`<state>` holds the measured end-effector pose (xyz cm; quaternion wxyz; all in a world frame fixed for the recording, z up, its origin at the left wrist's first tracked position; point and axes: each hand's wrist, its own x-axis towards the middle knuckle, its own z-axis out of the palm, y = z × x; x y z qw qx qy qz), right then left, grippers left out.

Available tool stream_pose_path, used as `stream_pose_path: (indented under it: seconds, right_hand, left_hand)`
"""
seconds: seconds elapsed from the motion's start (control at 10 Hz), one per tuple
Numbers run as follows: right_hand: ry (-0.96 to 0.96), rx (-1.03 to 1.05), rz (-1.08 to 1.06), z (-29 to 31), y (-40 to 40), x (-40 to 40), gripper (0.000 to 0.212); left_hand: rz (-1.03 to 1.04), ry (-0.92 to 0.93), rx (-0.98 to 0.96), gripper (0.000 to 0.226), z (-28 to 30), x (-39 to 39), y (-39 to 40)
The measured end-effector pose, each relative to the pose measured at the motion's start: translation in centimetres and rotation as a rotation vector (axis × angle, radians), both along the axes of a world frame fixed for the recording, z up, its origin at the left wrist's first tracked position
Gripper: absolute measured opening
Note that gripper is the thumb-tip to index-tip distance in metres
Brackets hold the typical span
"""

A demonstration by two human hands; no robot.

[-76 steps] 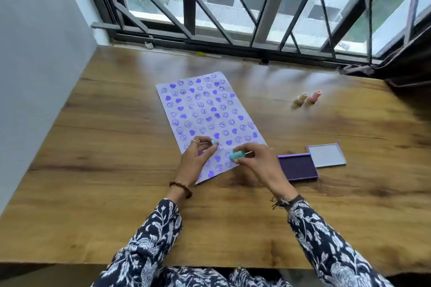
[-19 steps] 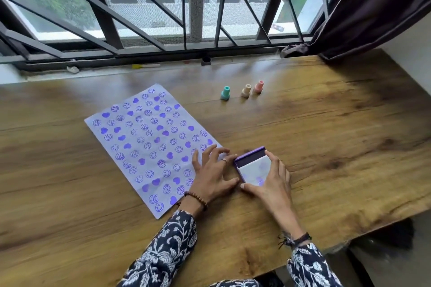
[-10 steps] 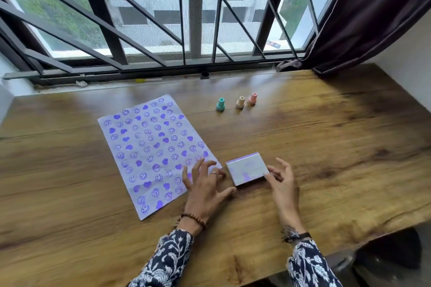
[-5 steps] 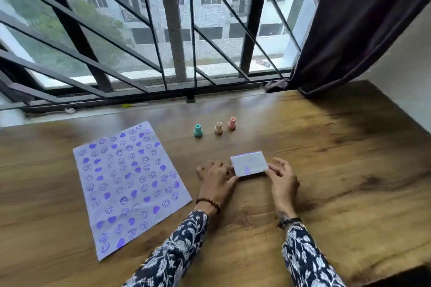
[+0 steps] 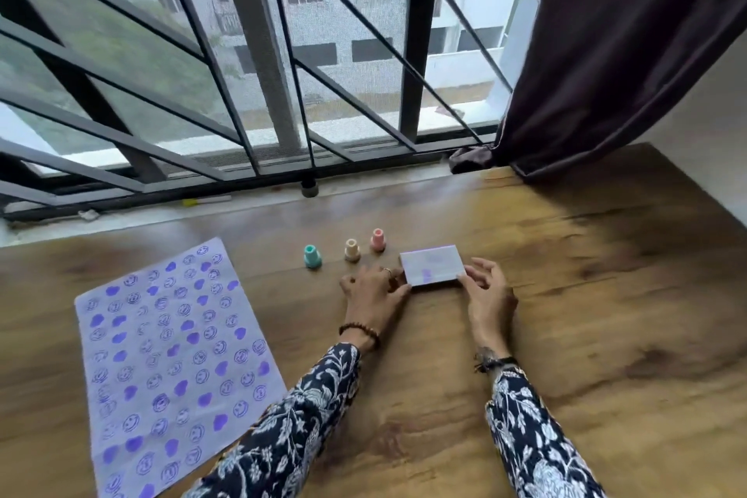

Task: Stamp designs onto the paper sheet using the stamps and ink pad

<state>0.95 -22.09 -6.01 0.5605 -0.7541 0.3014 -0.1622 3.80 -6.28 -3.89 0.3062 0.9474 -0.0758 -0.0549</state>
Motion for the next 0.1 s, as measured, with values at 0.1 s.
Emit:
stream_pose_path:
  seconds: [0.1]
  right_hand:
    - [-0.07, -0.363, -0.036, 0.03, 1.7, -1.04, 0.023]
  left_hand:
    - [-0.001, -0.064, -0.022, 0.025, -0.68, -0.9, 1.03]
